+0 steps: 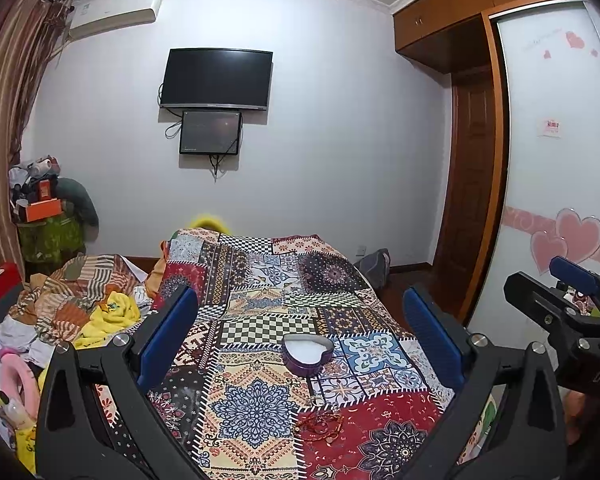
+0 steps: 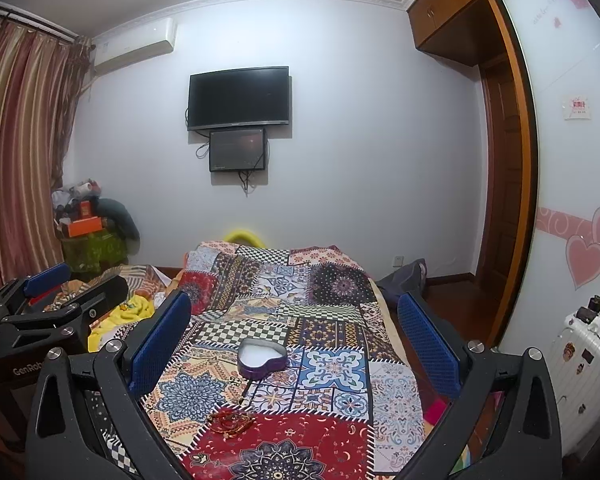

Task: Organize jewelry

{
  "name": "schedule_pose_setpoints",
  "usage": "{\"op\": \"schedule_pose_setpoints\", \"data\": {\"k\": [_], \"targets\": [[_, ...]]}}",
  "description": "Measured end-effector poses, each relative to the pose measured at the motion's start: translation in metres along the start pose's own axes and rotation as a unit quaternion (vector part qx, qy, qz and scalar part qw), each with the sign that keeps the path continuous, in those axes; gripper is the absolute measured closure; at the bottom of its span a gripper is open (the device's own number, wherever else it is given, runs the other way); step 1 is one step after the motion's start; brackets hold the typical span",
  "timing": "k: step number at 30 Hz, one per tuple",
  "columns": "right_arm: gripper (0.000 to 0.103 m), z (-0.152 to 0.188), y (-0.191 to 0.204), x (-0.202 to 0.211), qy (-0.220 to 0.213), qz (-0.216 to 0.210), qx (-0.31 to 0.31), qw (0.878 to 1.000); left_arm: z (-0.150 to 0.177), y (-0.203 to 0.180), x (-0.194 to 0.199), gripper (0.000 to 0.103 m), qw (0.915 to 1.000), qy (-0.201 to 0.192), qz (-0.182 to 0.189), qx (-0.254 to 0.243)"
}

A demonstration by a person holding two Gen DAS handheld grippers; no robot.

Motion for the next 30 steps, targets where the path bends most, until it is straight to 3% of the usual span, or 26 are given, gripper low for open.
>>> {"op": "schedule_pose_setpoints", "data": {"k": [30], "targets": [[0.000,-0.0005,-0.0011,-0.0016,0.001,0.000,0.001,1.000,-0.0016,-0.0042,0.0002,0.000,1.0000,0.003,0.002,-0.009]]}}
Point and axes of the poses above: each gripper's, at about its wrist camera, not at the fingertips, and x roughly against the way its jaws point, y to its left, z to its underside, the point moved 1 cm from there along -x, roughly the way its jaws point, and after that the axes turned 4 degrees about y, right-handed, at the moved point
